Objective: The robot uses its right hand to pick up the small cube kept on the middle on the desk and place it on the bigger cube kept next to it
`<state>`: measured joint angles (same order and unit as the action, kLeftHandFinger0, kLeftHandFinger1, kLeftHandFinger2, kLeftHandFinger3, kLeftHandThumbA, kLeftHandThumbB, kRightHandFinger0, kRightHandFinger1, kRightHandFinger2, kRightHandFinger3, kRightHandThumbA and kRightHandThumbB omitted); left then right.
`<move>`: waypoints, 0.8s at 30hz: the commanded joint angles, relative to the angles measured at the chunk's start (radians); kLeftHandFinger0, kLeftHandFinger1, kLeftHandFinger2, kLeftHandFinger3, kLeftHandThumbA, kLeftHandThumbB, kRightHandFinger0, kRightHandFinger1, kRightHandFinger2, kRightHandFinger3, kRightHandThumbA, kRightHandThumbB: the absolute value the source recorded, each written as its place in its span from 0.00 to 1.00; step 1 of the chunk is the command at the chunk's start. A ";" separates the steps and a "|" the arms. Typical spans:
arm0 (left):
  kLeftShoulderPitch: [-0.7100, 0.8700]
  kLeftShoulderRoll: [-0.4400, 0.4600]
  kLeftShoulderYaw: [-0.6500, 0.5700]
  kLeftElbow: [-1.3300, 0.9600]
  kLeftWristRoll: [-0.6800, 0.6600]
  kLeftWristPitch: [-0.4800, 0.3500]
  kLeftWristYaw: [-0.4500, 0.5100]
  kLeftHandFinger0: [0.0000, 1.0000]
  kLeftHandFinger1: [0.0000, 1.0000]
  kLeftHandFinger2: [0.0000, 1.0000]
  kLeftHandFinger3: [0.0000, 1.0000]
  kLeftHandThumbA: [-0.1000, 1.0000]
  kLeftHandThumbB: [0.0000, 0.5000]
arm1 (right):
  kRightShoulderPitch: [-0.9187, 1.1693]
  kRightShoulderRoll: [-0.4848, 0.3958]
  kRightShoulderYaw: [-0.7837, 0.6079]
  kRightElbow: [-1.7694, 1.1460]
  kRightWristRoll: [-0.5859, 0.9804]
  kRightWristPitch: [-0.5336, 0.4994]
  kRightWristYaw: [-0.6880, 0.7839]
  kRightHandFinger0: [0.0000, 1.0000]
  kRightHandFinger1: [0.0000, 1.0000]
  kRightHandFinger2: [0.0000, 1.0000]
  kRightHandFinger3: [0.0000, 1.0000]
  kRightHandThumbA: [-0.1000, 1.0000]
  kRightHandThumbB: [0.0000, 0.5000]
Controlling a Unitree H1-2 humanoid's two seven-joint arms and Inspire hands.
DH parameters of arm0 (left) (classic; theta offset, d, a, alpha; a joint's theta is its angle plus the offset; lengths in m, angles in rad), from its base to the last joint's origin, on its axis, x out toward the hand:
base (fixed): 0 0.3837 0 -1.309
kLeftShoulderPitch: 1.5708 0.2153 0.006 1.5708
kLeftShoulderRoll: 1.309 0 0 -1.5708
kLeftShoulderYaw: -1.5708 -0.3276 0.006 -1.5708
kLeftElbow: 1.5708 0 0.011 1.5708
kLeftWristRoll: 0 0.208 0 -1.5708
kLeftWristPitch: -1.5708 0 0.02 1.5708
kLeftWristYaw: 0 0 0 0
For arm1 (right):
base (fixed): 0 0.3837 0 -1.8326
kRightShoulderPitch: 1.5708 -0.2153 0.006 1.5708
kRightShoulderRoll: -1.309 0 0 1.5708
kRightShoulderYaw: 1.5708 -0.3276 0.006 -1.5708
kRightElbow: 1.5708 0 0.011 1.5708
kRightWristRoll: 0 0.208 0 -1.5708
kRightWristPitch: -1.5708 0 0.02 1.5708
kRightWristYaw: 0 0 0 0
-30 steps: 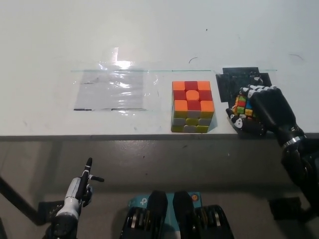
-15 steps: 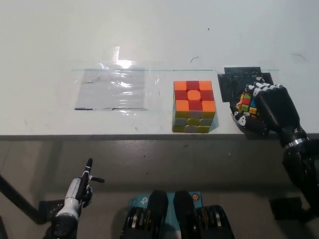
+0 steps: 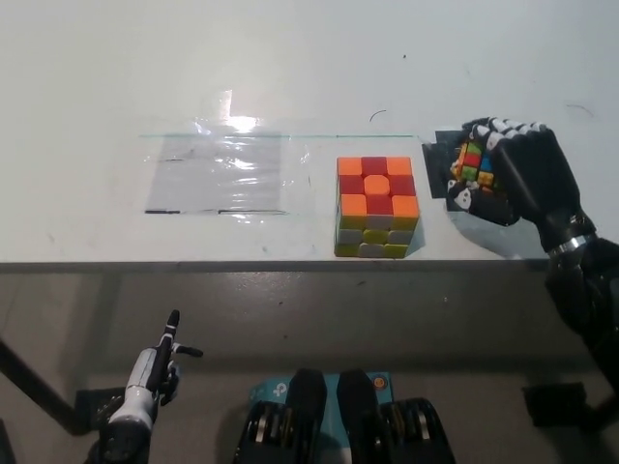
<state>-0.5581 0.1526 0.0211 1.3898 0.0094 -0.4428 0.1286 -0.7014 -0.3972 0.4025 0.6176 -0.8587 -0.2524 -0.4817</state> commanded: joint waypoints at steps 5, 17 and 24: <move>-0.004 0.015 0.001 -0.004 -0.002 -0.027 -0.007 0.00 0.00 0.00 0.00 1.00 1.00 | -0.097 -0.036 -0.024 -0.061 -0.011 -0.029 -0.013 0.00 0.43 0.75 0.43 0.00 0.43; 0.007 0.014 -0.002 -0.005 0.002 -0.027 0.004 0.00 0.00 0.00 0.00 1.00 1.00 | -0.062 0.006 -0.071 -0.313 0.054 0.006 0.151 0.00 0.36 0.63 0.43 0.00 0.41; 0.008 0.013 0.005 -0.004 -0.007 -0.027 -0.007 0.00 0.00 0.00 0.00 1.00 1.00 | -0.038 0.060 -0.070 -0.428 0.055 0.036 0.227 0.00 0.34 0.59 0.39 0.00 0.52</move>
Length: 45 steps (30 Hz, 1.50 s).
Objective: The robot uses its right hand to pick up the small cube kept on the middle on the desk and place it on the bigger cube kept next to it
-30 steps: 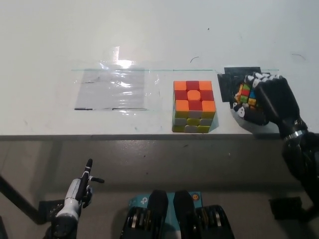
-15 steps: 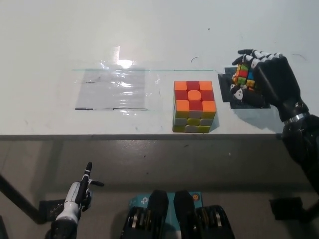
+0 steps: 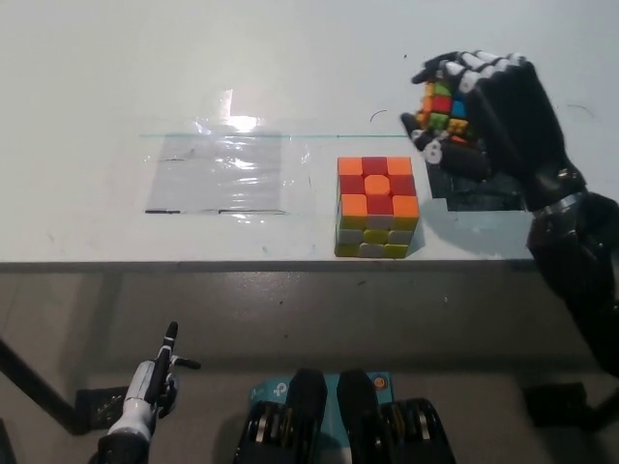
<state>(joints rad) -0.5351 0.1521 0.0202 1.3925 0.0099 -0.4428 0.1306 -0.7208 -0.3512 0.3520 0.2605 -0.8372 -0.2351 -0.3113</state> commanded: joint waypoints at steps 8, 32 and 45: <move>-0.017 0.014 -0.008 -0.002 0.007 -0.026 0.014 0.00 0.00 0.00 0.00 1.00 1.00 | 0.022 0.059 0.000 -0.101 -0.008 0.011 0.063 0.00 0.35 0.71 0.44 0.00 0.47; -0.026 0.013 -0.016 -0.006 0.014 -0.027 0.003 0.00 0.00 0.00 0.00 1.00 1.00 | 0.021 0.105 0.042 0.121 -0.032 -0.039 0.015 0.05 0.51 0.84 0.60 0.00 0.31; -0.019 0.010 -0.019 -0.003 0.015 -0.022 0.009 0.00 0.00 0.01 0.00 1.00 1.00 | -0.007 0.112 0.048 0.214 -0.018 -0.059 -0.019 0.00 0.48 0.80 0.60 0.00 0.26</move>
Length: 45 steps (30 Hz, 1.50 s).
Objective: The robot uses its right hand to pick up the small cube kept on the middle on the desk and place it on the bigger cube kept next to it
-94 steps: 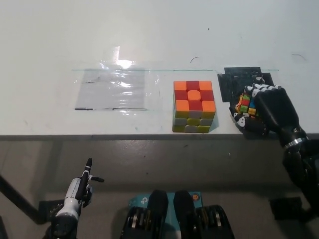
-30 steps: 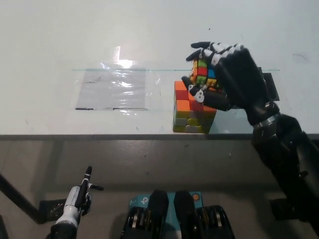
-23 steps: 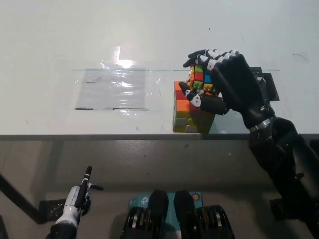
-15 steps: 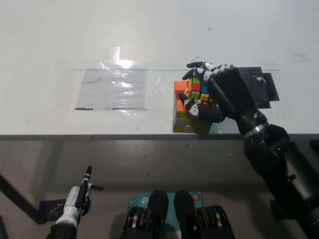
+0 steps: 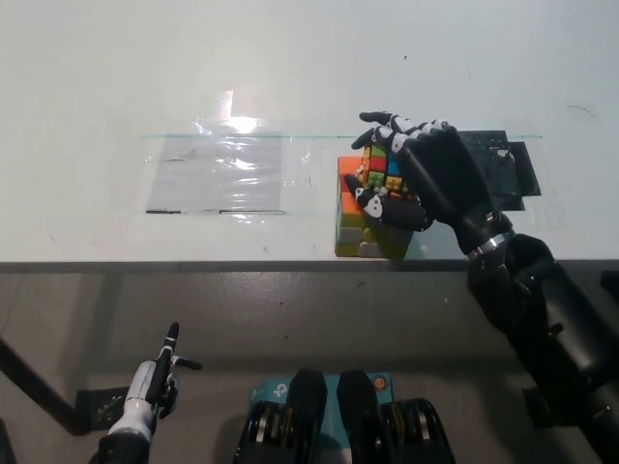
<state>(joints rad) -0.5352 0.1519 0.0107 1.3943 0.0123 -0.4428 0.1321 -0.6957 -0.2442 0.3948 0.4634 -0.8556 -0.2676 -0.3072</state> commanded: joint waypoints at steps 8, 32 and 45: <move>-0.013 0.012 -0.019 -0.006 0.021 -0.021 0.014 0.00 0.00 0.00 0.00 1.00 1.00 | -0.041 0.025 0.001 0.005 0.039 -0.026 0.011 0.00 0.10 0.40 0.50 0.00 0.00; -0.004 0.004 -0.001 -0.016 0.009 -0.027 0.001 0.00 0.00 0.00 0.00 1.00 1.00 | 0.030 0.040 0.024 -0.220 -0.053 0.103 0.097 1.00 1.00 1.00 1.00 0.85 1.00; 0.002 -0.007 0.017 -0.020 -0.005 -0.027 -0.001 0.00 0.00 0.00 0.00 1.00 1.00 | 0.045 -0.004 -0.003 -0.291 -0.013 0.117 0.157 1.00 1.00 1.00 1.00 0.84 0.97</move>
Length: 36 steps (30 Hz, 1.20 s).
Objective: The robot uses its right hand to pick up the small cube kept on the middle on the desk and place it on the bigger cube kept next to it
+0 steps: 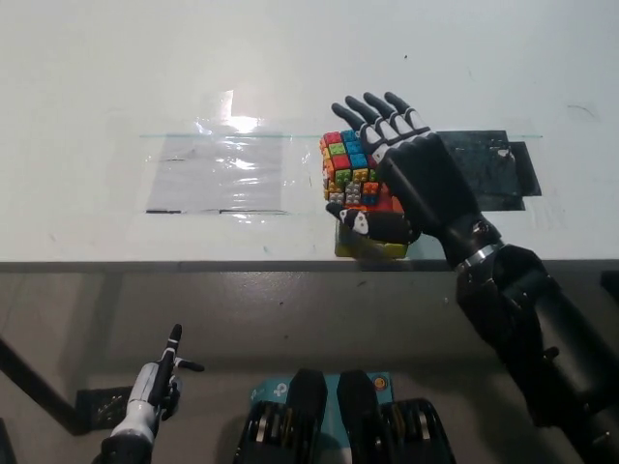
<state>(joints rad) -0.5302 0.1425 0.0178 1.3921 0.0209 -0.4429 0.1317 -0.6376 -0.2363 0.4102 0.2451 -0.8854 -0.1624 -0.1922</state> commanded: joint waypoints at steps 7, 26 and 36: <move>-0.003 0.008 0.011 -0.017 -0.014 -0.027 -0.009 0.00 0.00 0.00 0.00 1.00 1.00 | 0.072 -0.059 -0.076 -0.351 0.059 0.081 0.178 1.00 1.00 1.00 1.00 0.85 0.98; -0.005 0.007 0.009 -0.008 -0.012 -0.027 0.003 0.00 0.00 0.00 0.00 1.00 1.00 | 0.617 -0.043 -0.331 -0.577 0.187 0.136 0.147 1.00 1.00 1.00 1.00 0.78 0.75; -0.016 0.003 0.014 -0.004 -0.017 -0.022 0.010 0.00 0.00 0.00 0.00 1.00 1.00 | 0.644 0.095 -0.456 -0.212 0.321 0.065 -0.003 1.00 1.00 1.00 1.00 0.63 0.52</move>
<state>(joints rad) -0.5154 0.1369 0.0199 1.3930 0.0169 -0.4431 0.1331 0.0381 -0.1753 0.0030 -0.0511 -0.6783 -0.0486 -0.0934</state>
